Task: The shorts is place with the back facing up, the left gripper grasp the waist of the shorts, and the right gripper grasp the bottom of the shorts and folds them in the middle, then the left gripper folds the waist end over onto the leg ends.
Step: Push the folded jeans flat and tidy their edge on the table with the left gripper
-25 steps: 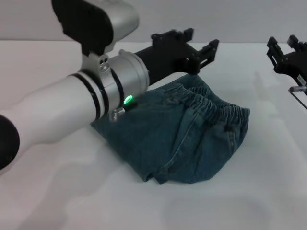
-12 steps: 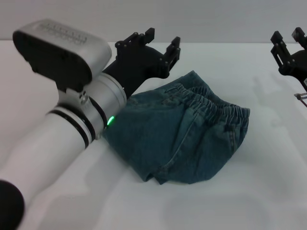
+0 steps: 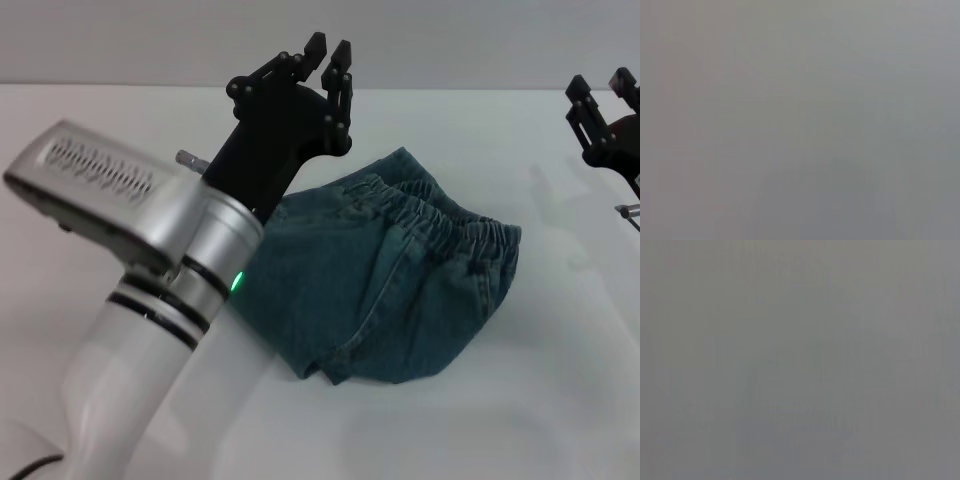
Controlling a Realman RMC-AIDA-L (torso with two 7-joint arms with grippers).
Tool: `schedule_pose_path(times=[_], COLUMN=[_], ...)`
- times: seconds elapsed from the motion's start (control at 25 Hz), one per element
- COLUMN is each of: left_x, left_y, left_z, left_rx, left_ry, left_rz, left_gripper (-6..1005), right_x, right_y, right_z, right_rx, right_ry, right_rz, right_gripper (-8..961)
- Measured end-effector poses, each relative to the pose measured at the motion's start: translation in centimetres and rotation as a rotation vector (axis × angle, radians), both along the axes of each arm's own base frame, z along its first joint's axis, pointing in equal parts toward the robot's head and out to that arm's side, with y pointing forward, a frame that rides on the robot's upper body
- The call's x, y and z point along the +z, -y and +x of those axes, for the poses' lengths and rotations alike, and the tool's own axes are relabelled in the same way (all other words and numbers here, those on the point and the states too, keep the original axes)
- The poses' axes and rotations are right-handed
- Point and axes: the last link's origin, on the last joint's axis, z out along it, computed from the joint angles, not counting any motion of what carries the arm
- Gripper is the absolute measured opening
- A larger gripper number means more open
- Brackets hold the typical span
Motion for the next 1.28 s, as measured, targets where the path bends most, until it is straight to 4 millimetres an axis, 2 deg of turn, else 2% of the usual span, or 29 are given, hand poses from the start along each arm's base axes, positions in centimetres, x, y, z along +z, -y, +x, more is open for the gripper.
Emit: schedule_pose_path(times=[0.12,0.32,0.4,0.44,0.68,0.92,1.16,1.2,1.28], left_x=[-1.0,-2.6,-3.8,-3.8,-5.6,-6.4,-6.7,-6.9,-6.9], left_y=[0.3,0.6,1.8,1.8,4.3,5.7,6.1,6.2,6.2], left_z=[-1.5,-4.2,-5.5,-5.5,-8.5,-9.9,-10.2,-11.0,-11.0], left_rx=[-0.058,0.008,0.006,0.006,0.021,0.067,0.075,0.101,0.101], left_ry=[-0.008,0.067,0.05,0.05,-0.043,-0.019,-0.022,-0.045,-0.045], left_rz=[-0.016,-0.18,-0.28,-0.28,-0.386,-0.49,-0.511,-0.528,-0.528], left_gripper=[239,192,189,188,179,-2,-1,-1,-1], right_x=[0.0,-0.3,-0.5,-0.4,-0.6,-0.9,-1.1,-1.1,-1.1], right_y=[0.0,0.2,0.3,0.3,0.0,-0.6,-0.7,-0.8,-0.8], right_z=[0.2,0.9,1.3,1.5,1.8,1.5,1.3,1.3,1.3], right_rx=[-0.009,-0.036,-0.052,-0.057,-0.08,-0.084,-0.08,-0.079,-0.078], right_ry=[-0.001,-0.003,-0.003,-0.003,0.008,0.017,0.016,0.016,0.016], right_rz=[-0.002,-0.019,-0.025,-0.025,-0.04,-0.058,-0.061,-0.061,-0.061], right_gripper=[476,476,476,476,476,476,476,476,476])
